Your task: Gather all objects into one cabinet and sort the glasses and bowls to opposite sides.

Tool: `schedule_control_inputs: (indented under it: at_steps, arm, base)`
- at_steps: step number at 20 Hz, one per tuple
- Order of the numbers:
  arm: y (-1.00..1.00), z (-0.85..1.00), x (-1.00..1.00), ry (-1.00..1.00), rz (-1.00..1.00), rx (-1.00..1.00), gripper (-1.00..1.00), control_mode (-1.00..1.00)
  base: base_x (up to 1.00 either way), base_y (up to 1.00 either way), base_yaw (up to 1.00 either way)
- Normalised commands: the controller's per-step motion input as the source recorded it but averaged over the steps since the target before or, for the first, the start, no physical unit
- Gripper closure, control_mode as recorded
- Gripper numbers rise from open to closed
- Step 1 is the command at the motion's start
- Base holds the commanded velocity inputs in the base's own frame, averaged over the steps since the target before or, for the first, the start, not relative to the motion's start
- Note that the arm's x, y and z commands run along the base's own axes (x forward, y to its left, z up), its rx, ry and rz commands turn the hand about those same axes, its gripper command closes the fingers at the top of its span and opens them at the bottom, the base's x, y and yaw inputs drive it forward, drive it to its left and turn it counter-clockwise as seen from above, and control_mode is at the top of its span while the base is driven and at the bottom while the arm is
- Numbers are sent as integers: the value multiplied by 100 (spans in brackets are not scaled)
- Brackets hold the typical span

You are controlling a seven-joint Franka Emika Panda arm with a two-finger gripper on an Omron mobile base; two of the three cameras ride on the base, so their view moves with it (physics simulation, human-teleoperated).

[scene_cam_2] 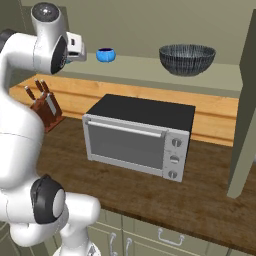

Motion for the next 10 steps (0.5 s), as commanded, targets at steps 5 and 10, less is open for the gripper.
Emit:
schedule_control_inputs:
  at_steps: [5, 10]
  arm:
    - [16, -14, 2, 0, 0, 0, 100, -100]
    - [0, -22, 41, 9, 0, -1, 100, -100]
  base:
    - [0, 0, 0]
    - [0, 0, 0]
